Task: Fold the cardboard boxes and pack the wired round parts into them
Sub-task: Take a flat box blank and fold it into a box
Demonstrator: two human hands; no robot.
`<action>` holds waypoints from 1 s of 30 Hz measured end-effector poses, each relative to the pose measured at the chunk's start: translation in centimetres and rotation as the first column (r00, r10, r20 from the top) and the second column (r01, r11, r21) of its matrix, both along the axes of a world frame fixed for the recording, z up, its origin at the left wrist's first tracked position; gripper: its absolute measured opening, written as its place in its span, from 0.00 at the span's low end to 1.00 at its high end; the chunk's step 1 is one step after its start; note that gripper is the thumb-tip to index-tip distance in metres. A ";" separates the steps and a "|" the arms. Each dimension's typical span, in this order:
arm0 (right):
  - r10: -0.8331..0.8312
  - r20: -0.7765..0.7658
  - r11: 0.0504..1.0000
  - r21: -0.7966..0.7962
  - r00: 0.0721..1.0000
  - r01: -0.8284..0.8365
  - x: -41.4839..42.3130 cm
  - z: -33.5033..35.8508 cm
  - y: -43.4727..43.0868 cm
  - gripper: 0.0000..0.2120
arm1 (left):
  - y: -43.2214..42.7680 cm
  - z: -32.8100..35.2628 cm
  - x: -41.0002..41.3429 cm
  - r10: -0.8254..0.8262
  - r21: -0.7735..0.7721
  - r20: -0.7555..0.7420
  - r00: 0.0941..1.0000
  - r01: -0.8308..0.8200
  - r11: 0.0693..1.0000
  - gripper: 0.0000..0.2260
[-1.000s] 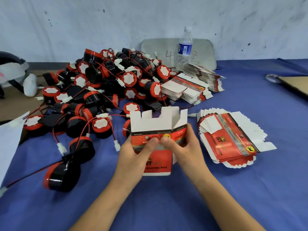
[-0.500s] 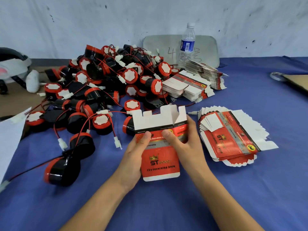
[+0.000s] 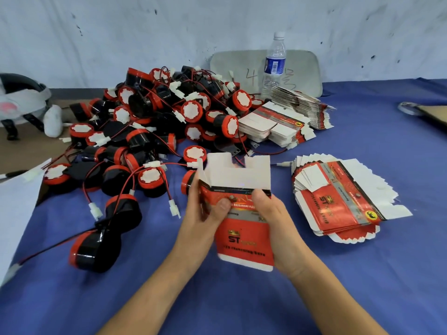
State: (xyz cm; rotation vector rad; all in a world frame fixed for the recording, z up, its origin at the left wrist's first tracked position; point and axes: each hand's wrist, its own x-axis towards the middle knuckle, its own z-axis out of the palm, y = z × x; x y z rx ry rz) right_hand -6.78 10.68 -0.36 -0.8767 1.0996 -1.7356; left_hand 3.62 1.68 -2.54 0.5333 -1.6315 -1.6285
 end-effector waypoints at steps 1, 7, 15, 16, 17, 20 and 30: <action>-0.083 -0.051 0.997 -0.011 0.995 0.082 0.3 0.1 -0.2 0.29 | 0.3 0.0 0.1 -0.023 0.030 0.000 1.000 0.023 0.999 0.22; -0.342 -0.240 0.938 -0.148 0.909 0.314 0.0 0.2 -0.1 0.25 | 1.3 0.4 0.3 -0.009 -0.030 -0.017 1.000 0.009 1.000 0.28; -0.331 -0.149 0.943 -0.093 0.932 0.320 -0.4 -0.4 -0.1 0.15 | 1.5 0.3 0.3 0.013 -0.212 -0.003 1.000 -0.014 0.977 0.30; -0.341 -0.143 0.939 -0.098 0.929 0.330 -0.5 -0.4 -0.1 0.13 | 1.5 0.2 0.3 0.012 -0.207 -0.004 1.000 -0.012 0.978 0.30; -0.345 -0.138 0.937 -0.103 0.928 0.333 -0.6 -0.5 -0.1 0.14 | 1.6 0.1 0.3 0.013 -0.205 -0.007 1.000 -0.014 0.979 0.30; -0.339 -0.149 0.940 -0.102 0.929 0.327 -0.8 -0.7 0.0 0.21 | 1.6 -0.2 0.2 0.018 -0.219 -0.015 1.000 -0.021 0.975 0.31; -0.424 -0.272 0.905 -0.171 0.864 0.390 0.0 0.4 0.4 0.23 | 1.0 -0.5 0.2 0.146 -0.635 -0.052 0.988 -0.145 0.758 0.24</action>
